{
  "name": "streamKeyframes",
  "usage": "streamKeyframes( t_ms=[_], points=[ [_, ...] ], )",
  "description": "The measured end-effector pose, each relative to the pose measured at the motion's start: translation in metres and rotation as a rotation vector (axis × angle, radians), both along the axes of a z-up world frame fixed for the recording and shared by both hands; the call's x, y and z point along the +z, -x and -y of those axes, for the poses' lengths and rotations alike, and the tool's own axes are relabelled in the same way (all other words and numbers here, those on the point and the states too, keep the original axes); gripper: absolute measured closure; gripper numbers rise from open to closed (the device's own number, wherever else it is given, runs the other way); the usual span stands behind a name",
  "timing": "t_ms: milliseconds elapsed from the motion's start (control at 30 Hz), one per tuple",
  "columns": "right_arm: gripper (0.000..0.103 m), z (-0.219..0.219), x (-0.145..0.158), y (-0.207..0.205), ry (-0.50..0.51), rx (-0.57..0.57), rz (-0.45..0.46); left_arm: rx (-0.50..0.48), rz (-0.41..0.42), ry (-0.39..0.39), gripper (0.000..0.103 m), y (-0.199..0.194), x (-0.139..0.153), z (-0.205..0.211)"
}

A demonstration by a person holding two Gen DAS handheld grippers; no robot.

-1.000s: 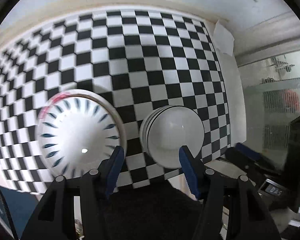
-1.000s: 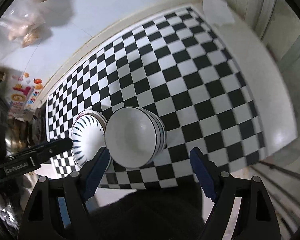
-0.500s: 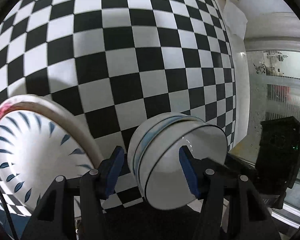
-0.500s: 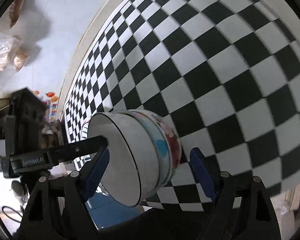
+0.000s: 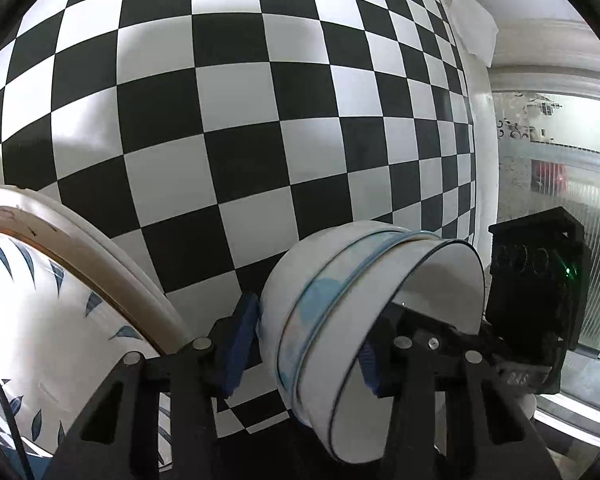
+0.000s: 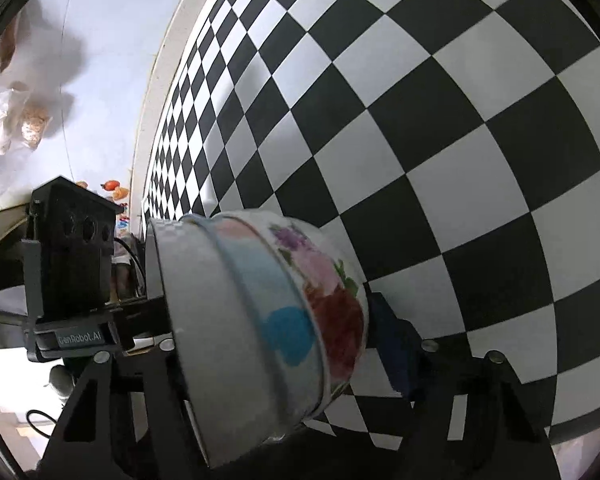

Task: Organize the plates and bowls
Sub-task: 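Lift the bowl stack with both tools and carry it over the plate stack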

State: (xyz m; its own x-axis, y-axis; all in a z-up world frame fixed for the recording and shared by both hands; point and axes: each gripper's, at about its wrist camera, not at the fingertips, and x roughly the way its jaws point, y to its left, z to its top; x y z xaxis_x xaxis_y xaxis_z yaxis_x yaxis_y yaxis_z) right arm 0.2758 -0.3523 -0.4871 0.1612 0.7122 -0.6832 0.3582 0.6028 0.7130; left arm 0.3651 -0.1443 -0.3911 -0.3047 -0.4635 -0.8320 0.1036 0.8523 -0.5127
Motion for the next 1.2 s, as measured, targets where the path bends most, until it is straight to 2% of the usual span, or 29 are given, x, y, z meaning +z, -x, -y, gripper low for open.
streamKeyframes(
  t_ms=[133, 567, 933, 1200],
  points=[
    [0.044, 0.0, -0.007, -0.002, 0.029, 0.01, 0.018, -0.014, 0.039, -0.007, 0.061, 0.004, 0.005, 0.002],
    [0.045, -0.003, 0.006, -0.001, 0.034, 0.006, -0.001, -0.001, 0.073, -0.033, 0.061, 0.002, 0.015, 0.0],
    [0.045, -0.018, 0.037, -0.022, 0.03, 0.022, 0.036, 0.022, 0.121, -0.029, 0.061, -0.006, 0.048, -0.015],
    [0.045, -0.046, 0.07, -0.041, 0.021, 0.08, 0.079, 0.059, 0.177, -0.036, 0.061, -0.008, 0.078, -0.048]
  ],
)
